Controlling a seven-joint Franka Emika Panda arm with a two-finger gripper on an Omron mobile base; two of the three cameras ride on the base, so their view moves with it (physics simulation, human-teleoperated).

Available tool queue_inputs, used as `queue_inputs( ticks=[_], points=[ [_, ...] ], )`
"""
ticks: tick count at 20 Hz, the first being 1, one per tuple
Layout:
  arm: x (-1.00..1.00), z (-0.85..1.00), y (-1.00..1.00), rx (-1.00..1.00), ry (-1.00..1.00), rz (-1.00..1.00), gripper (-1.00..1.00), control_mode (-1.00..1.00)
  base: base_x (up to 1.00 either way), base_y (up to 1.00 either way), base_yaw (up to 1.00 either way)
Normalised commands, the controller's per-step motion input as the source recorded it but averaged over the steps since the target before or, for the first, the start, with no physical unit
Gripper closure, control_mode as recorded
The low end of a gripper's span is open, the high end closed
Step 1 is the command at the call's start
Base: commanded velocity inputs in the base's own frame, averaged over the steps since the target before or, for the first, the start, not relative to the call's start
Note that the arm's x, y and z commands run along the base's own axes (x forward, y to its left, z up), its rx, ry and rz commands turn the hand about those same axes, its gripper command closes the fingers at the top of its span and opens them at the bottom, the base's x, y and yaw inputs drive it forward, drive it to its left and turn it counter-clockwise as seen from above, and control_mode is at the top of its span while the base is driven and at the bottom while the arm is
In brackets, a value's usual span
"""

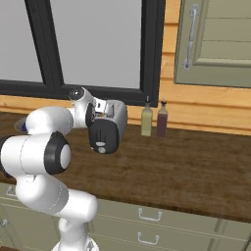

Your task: Start the toaster. Once the lever pops up, take the bread to the plate on the dining counter.

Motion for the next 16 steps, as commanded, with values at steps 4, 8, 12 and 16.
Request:
queue_inputs(
  ticks=[4,8,12,16],
  points=[
    [0.0,0.0,0.0,0.0,0.0,0.0,-1.0,-1.0,0.0,0.0,0.0],
    [0.0,0.0,0.0,0.0,0.0,0.0,-1.0,-1.0,0.0,0.0,0.0],
    [0.0,0.0,0.0,0.0,0.0,0.0,-1.0,-1.0,0.0,0.0,0.0],
    [0.0,0.0,0.0,0.0,0.0,0.0,-1.0,-1.0,0.0,0.0,0.0]
  ],
)
